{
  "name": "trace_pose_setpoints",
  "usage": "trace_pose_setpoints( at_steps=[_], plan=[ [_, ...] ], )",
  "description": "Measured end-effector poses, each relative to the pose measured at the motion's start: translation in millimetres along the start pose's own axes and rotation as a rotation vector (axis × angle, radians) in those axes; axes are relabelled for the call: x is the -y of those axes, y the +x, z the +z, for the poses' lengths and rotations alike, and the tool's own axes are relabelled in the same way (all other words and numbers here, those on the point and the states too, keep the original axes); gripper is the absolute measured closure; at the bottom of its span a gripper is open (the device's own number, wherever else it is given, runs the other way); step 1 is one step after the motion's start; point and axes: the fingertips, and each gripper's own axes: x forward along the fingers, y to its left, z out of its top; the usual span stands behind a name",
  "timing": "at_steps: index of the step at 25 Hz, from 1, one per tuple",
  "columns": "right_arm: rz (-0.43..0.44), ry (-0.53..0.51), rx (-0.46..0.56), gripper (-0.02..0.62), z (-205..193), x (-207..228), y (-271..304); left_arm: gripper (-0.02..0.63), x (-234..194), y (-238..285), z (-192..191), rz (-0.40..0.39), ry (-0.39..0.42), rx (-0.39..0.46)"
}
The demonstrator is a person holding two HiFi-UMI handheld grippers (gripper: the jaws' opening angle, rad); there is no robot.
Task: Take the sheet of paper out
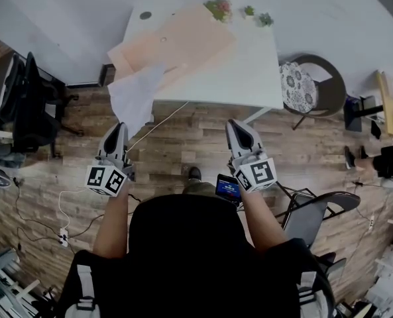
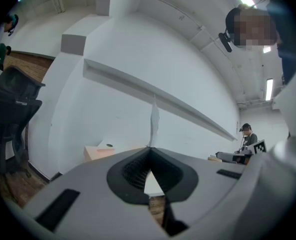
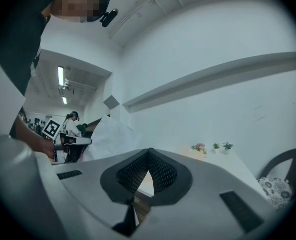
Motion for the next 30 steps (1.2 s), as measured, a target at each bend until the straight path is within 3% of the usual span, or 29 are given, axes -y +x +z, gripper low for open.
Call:
trace_pose_setpoints(
  at_steps=[8, 14, 19, 25, 30],
  plan=[
    [-0.033, -0.001, -0.017, 0.586, 0.4, -59.8, -3.9, 0.601, -25.6, -43.9, 0.9, -0.033, -0.028, 0.008],
    [-0.073, -0.022, -0.008, 0.586, -1.7, -120.5, -15.2, 0.601, -57.6, -99.2, 1.5, -0.02, 0.036, -0.005],
    [-0.102, -0.016, -0.02, 0.586, -8.8, -156.4, -35.8, 0.601, -66.7, -135.2, -10.8, -0.025, 0.025, -0.021],
    [-0.12, -0.007, -0.029, 0.586, -16.8, -172.2, -59.2, 0.601, -60.5, -159.4, -23.0, -0.039, 0.026, -0.038],
    [-0.075, -0.033, -0.01, 0.586, -9.5, -164.3, -74.4, 0.601, -33.3, -164.1, -20.5, -0.056, 0.029, -0.029]
  ],
)
